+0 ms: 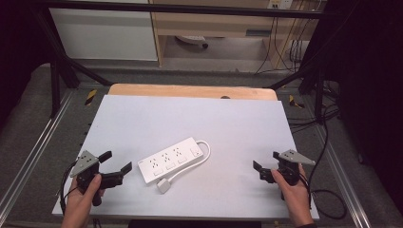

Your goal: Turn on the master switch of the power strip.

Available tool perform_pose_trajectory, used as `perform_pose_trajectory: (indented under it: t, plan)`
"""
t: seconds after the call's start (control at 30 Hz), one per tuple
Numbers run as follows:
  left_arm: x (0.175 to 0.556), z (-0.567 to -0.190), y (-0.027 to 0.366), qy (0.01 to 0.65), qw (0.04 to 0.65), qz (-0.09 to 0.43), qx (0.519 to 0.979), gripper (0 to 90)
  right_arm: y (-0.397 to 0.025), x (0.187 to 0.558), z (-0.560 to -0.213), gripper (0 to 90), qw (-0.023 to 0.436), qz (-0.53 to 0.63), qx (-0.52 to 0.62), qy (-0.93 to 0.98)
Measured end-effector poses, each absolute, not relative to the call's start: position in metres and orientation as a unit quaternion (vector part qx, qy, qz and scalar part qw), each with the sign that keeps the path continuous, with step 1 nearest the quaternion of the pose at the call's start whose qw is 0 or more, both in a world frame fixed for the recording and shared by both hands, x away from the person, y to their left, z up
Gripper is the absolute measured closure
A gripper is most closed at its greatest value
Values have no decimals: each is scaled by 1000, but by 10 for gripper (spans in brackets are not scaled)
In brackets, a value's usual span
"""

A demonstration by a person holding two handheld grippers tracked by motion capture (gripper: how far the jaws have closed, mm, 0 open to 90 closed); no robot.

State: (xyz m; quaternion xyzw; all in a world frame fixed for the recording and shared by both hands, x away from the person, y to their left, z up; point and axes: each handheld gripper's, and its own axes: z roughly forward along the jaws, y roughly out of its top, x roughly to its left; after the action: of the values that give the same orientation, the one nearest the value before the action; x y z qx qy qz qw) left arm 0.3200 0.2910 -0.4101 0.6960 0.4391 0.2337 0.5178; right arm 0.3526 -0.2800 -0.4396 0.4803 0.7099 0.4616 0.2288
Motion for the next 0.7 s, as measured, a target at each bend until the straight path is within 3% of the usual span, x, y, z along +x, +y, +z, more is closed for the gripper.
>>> perform_pose_trajectory:
  t: [0.4,0.7]
  plan:
    - [321,-412,289,437,507,237,704,74,-279,348,-435,60,254,469,468,705]
    - [321,-413,289,440,506,236,703,74,-278,348,-433,47,244,480,472,698]
